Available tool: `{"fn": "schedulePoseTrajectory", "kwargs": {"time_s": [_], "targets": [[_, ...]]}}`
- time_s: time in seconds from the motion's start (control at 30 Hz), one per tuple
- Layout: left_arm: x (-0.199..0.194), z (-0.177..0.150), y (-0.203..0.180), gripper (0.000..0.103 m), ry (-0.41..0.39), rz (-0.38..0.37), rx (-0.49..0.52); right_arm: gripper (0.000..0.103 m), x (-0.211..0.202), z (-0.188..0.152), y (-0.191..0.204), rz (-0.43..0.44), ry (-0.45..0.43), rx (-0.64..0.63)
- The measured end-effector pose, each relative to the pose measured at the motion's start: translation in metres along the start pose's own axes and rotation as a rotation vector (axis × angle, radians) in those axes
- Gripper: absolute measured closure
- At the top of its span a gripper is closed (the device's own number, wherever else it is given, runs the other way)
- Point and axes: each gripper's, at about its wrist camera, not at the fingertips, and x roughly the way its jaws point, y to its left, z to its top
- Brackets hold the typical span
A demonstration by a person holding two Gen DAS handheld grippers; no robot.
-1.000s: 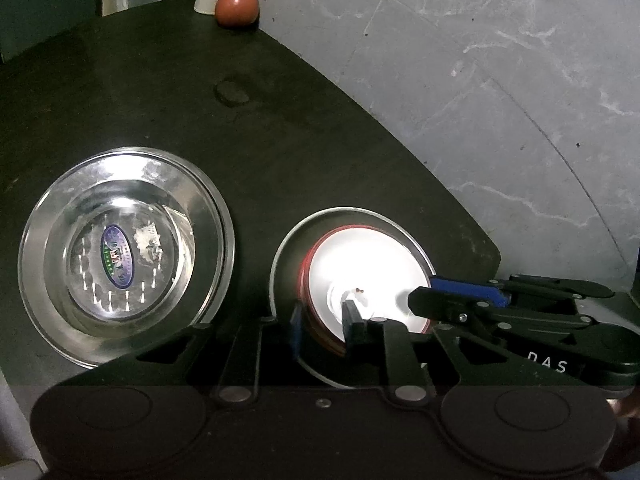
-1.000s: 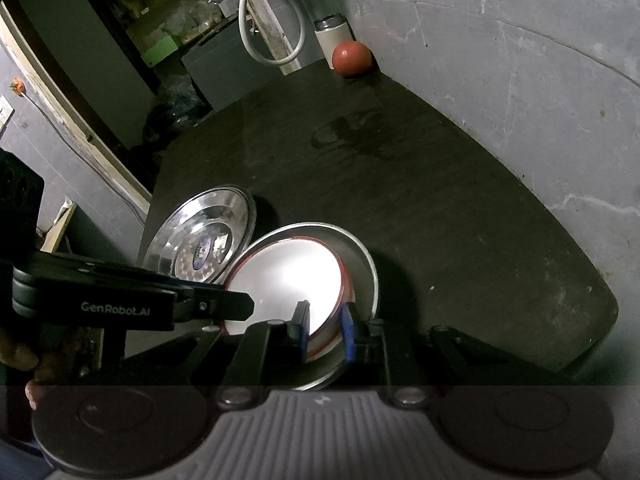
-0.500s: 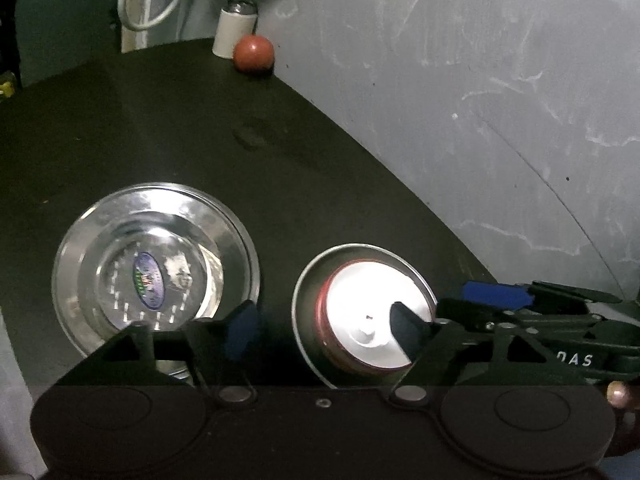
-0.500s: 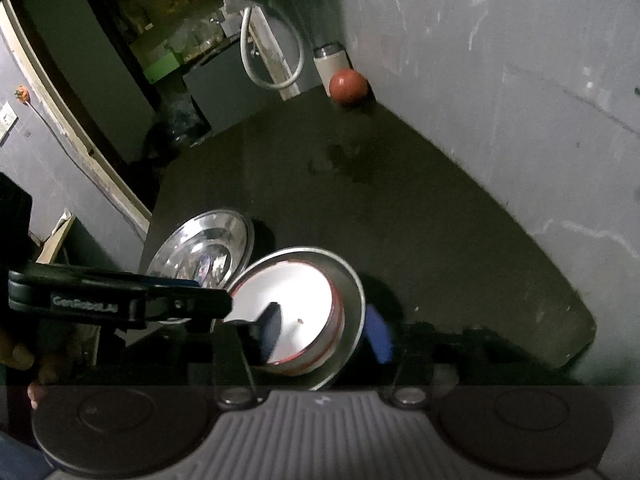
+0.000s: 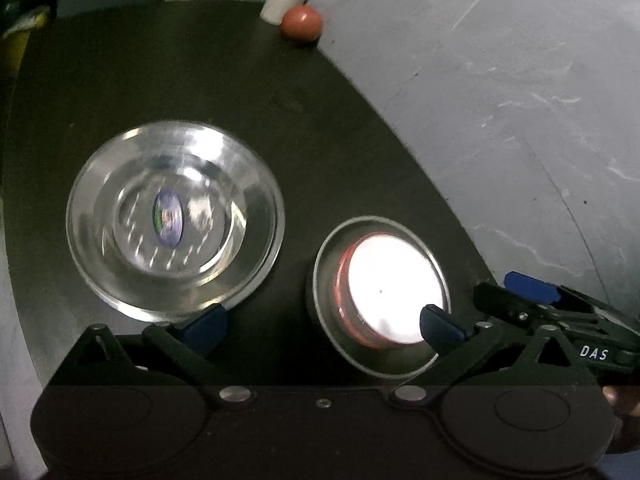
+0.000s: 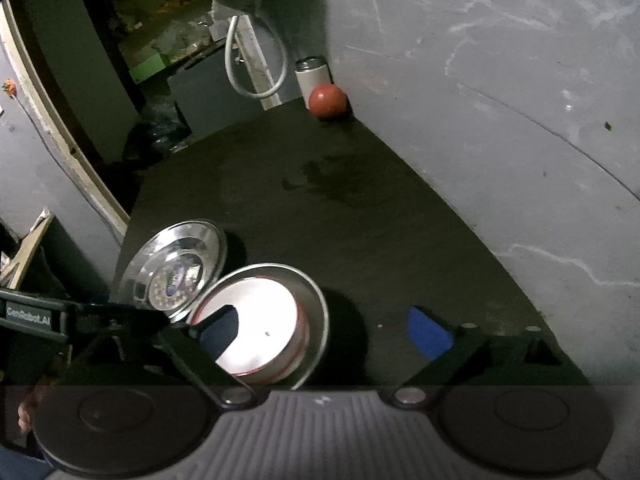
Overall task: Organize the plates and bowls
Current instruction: 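Open both tools and release the white bowl, then move both tools to the steel bowl rim and close them on it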
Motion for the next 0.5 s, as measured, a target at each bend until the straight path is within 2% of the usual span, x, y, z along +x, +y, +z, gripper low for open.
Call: {"fn": "schedulePoseTrajectory", "kwargs": {"time_s": [0.2, 0.4, 0.5], "targets": [[0.004, -0.006, 0.003, 0.001, 0.032, 0.02, -0.032, 0.0, 0.003, -0.002, -0.007, -0.035, 0.023, 0.005], [0.011, -0.01, 0.006, 0.001, 0.074, 0.103, -0.063, 0.0, 0.009, -0.004, -0.012, -0.087, 0.059, 0.004], [0.014, -0.011, 0.01, 0.001, 0.087, 0.11, -0.087, 0.0, 0.013, -0.005, -0.013, -0.104, 0.076, -0.003]]}}
